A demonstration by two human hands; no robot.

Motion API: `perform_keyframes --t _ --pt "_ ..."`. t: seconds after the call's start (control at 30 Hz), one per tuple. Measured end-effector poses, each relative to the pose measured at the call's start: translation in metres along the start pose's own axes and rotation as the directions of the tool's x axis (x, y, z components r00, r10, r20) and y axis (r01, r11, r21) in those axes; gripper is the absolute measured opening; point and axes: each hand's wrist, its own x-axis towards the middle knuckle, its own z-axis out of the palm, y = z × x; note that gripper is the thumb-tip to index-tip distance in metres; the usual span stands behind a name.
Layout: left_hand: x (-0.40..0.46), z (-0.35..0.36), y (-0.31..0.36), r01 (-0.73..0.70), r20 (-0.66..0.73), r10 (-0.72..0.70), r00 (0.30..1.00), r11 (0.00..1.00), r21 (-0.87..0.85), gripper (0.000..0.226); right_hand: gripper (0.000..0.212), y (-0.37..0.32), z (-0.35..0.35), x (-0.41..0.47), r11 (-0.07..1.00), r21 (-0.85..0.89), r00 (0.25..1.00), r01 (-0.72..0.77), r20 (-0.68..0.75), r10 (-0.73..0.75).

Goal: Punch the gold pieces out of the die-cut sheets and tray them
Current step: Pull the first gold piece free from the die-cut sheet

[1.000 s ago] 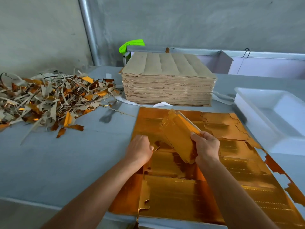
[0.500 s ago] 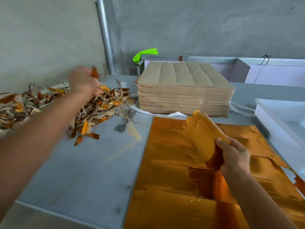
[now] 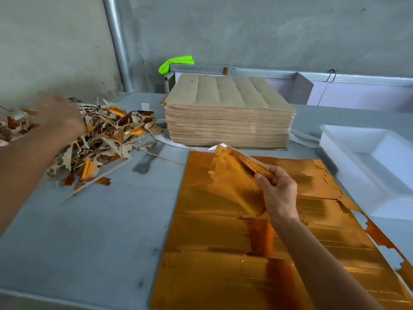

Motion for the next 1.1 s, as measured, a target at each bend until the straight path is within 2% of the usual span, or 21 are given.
perform_keyframes --t 0.03,0.07,0.1,0.13,0.17,0.2,0.23,0.27,0.33,0.43,0.57,0.67,0.77,0.8,0.87,0.93,1.0,1.1 --pt "-0.032 -0.001 0.017 -0.077 -0.085 0.067 0.994 0.990 -0.122 0.061 0.016 0.001 -0.001 0.000 1.000 -0.012 1.000 0.001 0.023 -0.001" --pt "-0.060 0.002 0.033 -0.218 -0.200 0.167 0.965 0.938 -0.269 0.061 0.017 0.001 -0.002 -0.002 1.000 -0.006 0.998 0.000 0.056 0.000" --pt "-0.093 0.007 0.048 -0.348 -0.233 0.269 0.935 0.825 -0.445 0.064 0.016 0.001 -0.003 -0.003 1.000 0.016 0.995 0.002 0.099 -0.003" --pt "-0.128 0.012 0.060 -0.410 -0.160 0.406 0.900 0.660 -0.630 0.075 0.015 0.000 -0.004 -0.006 0.999 0.036 0.988 0.006 0.155 -0.011" --pt "-0.163 0.015 0.073 -0.323 0.008 0.542 0.841 0.512 -0.796 0.090 0.014 0.001 -0.005 -0.008 0.999 0.051 0.978 0.017 0.205 -0.027" --pt "-0.189 0.023 0.083 -0.164 0.171 0.642 0.748 0.428 -0.889 0.104 0.014 0.000 -0.006 -0.011 0.998 0.054 0.967 0.031 0.250 -0.043" --pt "-0.211 0.031 0.090 -0.047 0.247 0.702 0.668 0.372 -0.927 0.111 0.015 -0.001 -0.007 -0.013 0.997 0.048 0.955 0.053 0.288 -0.065" --pt "-0.226 0.038 0.098 0.042 0.267 0.727 0.632 0.312 -0.949 0.109 0.015 -0.002 -0.009 -0.015 0.996 0.036 0.944 0.076 0.319 -0.083" --pt "-0.238 0.048 0.105 0.185 0.290 0.716 0.635 0.223 -0.957 0.095 0.015 -0.002 -0.013 -0.020 0.995 0.006 0.927 0.095 0.364 -0.090" --pt "-0.251 0.061 0.104 0.202 0.279 0.694 0.664 0.193 -0.960 0.060 0.023 0.002 -0.018 -0.027 1.000 0.002 0.920 0.021 0.392 -0.020" --pt "-0.260 0.072 0.093 0.210 0.278 0.692 0.666 0.184 -0.960 0.033 0.045 0.012 -0.030 -0.038 0.997 -0.077 0.927 0.001 0.374 0.028" --pt "-0.264 0.073 0.088 0.221 0.258 0.702 0.664 0.145 -0.964 0.026 0.046 0.014 -0.033 -0.046 0.990 -0.139 0.905 0.036 0.425 0.027" --pt "-0.264 0.067 0.089 0.213 0.187 0.728 0.659 0.058 -0.975 0.025 0.046 0.006 -0.028 -0.044 0.994 -0.004 0.919 0.107 0.381 -0.098" --pt "-0.263 0.066 0.090 0.205 0.190 0.719 0.668 0.068 -0.976 0.029 0.048 0.003 -0.026 -0.043 0.986 -0.005 0.914 0.164 0.376 -0.150" --pt "-0.266 0.070 0.090 0.156 0.229 0.698 0.678 0.167 -0.973 0.038 0.052 0.002 -0.026 -0.044 0.964 -0.083 0.892 0.253 0.406 -0.199" --pt "-0.271 0.075 0.090 0.140 0.257 0.720 0.645 0.219 -0.966 0.043 0.051 0.009 -0.028 -0.049 0.965 -0.132 0.887 0.227 0.438 -0.149" --pt "-0.273 0.078 0.091 0.136 0.251 0.734 0.631 0.214 -0.967 0.040 0.045 0.014 -0.031 -0.051 0.982 -0.106 0.894 0.156 0.439 -0.094" --pt "-0.272 0.079 0.093 0.052 0.208 0.743 0.636 0.227 -0.972 0.029 0.044 0.015 -0.032 -0.052 0.977 -0.111 0.910 0.181 0.395 -0.124"
